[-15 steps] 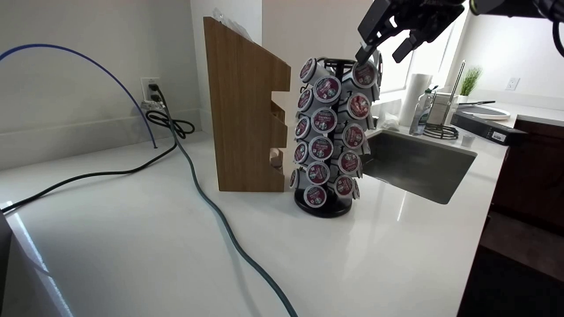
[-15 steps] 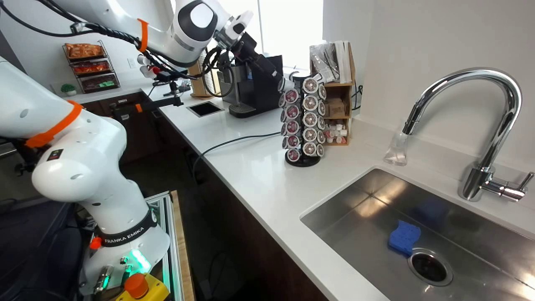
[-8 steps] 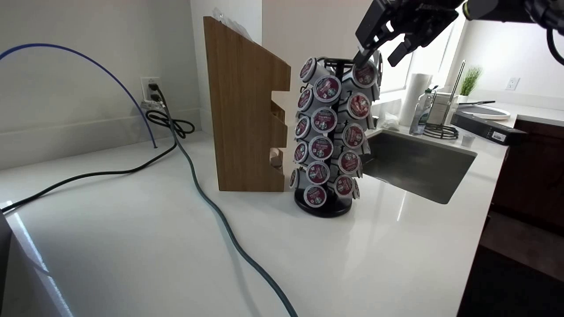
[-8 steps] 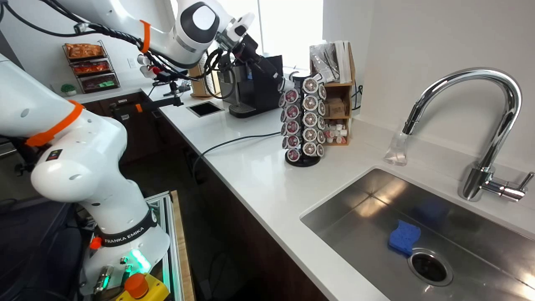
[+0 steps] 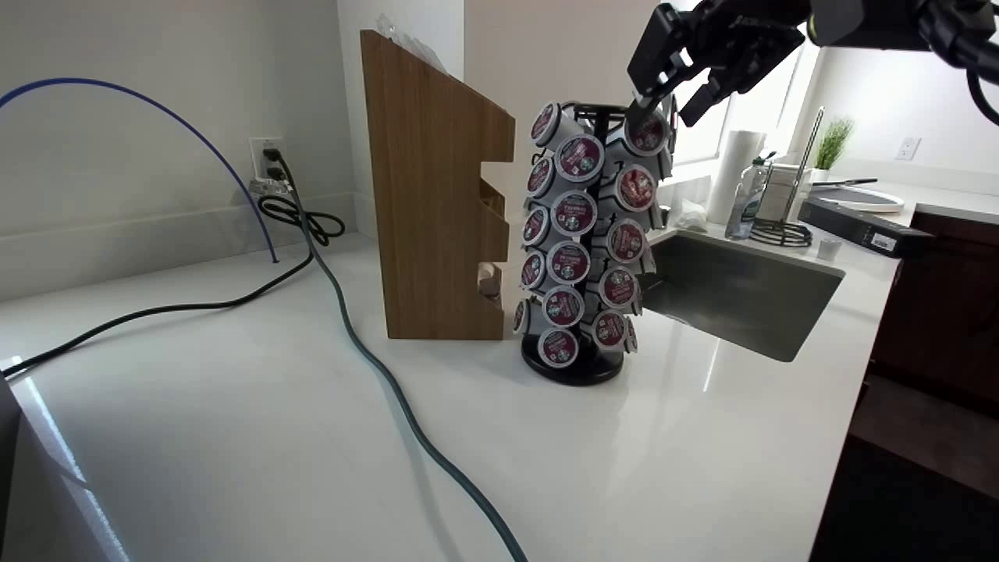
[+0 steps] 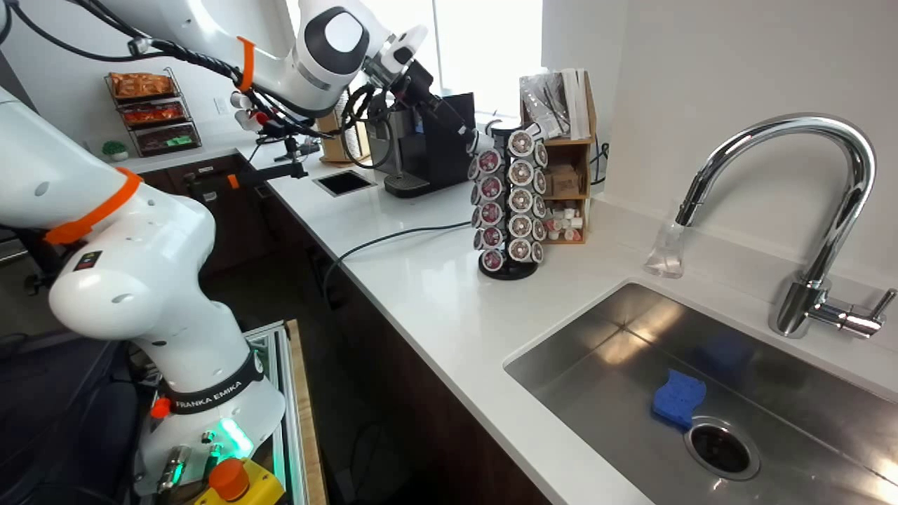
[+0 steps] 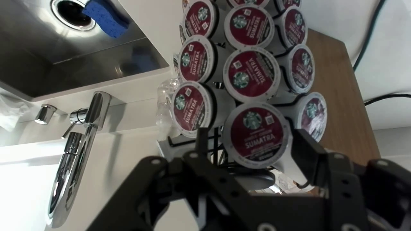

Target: Pick up one object from the stand and put it on the counter

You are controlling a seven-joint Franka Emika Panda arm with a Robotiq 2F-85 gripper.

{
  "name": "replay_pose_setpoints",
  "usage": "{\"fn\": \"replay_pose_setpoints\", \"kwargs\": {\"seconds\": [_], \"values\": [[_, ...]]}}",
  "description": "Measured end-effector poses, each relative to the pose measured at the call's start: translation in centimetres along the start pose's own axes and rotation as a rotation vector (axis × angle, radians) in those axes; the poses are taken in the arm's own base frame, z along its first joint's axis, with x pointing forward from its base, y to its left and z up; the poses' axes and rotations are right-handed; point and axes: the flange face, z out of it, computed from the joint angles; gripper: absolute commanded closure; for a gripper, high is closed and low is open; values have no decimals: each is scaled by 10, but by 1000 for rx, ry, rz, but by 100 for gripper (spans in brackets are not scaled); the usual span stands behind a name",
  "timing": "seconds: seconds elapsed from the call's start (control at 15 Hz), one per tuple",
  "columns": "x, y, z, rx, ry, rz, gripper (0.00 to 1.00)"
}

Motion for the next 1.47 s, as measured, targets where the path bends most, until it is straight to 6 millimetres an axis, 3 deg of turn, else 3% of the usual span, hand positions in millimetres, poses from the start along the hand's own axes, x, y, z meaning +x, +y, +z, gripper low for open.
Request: {"fn": "replay_pose_setpoints", "kwargs": {"seconds": [0.13,0.47,0.67,1.07,1.47], "values": [[-1,-1,1,-9,5,0,17],[-2,-4,2,-24,15,22,18],[-3,-6,4,-34,20,43,26],[-5,-15,9,-56,35,87,19],[-1,-18,10,-89,66,108,20]]}}
